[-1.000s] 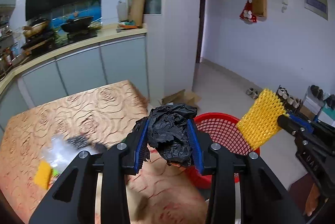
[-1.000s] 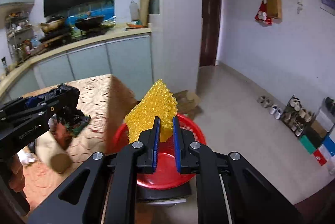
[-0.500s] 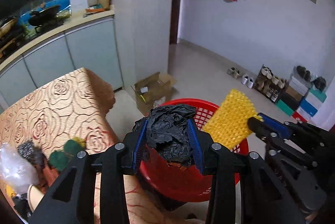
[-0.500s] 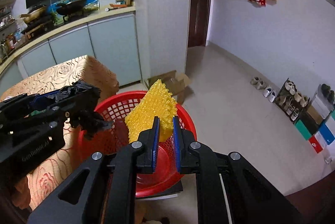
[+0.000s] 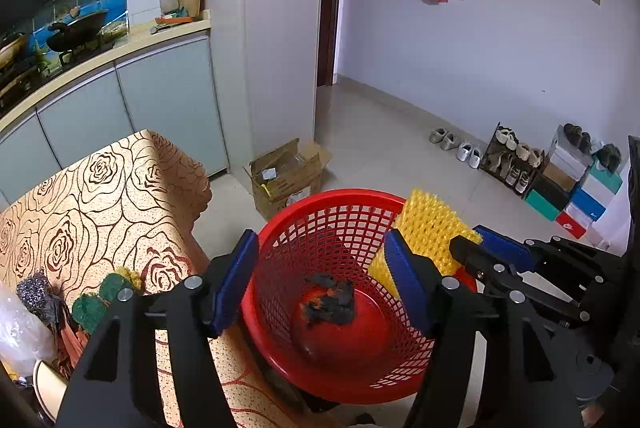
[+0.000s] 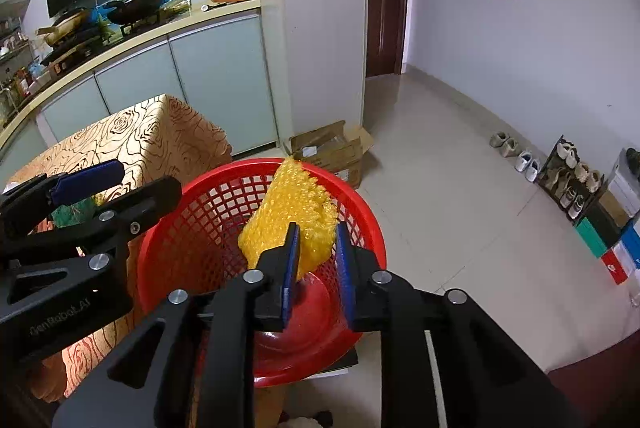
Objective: Collect trash
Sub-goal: 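Open both grippers to drop the black bag and foam sleeve into the basket, then move both tools back over the table toward the remaining trash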
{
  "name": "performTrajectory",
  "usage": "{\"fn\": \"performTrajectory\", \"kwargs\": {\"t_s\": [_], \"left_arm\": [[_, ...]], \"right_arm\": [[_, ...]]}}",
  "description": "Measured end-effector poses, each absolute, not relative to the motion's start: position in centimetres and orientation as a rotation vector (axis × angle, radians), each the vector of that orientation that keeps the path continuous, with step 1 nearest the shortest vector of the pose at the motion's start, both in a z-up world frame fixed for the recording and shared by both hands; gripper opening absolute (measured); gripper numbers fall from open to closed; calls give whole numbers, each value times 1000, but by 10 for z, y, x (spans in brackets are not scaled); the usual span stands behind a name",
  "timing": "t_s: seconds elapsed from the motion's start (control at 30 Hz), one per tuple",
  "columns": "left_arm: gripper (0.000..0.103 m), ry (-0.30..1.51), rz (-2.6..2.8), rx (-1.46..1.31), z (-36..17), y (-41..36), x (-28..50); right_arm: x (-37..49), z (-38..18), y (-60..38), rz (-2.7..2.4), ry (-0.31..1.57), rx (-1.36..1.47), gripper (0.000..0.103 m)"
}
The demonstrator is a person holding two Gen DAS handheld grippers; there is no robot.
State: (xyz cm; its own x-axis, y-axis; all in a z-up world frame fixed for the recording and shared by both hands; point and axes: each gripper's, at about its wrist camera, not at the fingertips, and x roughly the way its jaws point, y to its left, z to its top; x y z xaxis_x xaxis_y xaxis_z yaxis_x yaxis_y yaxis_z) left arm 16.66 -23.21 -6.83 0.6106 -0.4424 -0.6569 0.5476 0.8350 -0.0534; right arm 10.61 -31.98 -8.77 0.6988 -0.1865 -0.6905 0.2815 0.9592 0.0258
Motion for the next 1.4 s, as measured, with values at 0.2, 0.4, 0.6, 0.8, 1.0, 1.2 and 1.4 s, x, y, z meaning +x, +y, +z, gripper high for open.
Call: {"fn": "performTrajectory", "kwargs": {"t_s": [0.2, 0.4, 0.6, 0.8, 1.0, 1.2, 1.4], "left_arm": [[70, 686, -559, 146, -58, -223, 162], [75, 644, -535, 125, -35, -201, 153], [76, 602, -508, 118, -15, -182, 139], [80, 592, -476, 82, 2, -151, 129], [81, 571, -409, 54, 20, -100, 120], [82, 547, -305, 19, 37, -37, 109], [83, 531, -185, 11, 47, 23, 98]], "right_arm": [[99, -83, -322, -249, 734, 164, 32], [89, -71, -313, -232, 705, 172, 36], [76, -55, -297, -211, 666, 174, 38], [58, -34, -285, -210, 628, 157, 40], [41, -9, -268, -195, 572, 140, 47], [36, 10, -235, -124, 531, 104, 51], [34, 20, -207, -69, 509, 97, 56]]}}
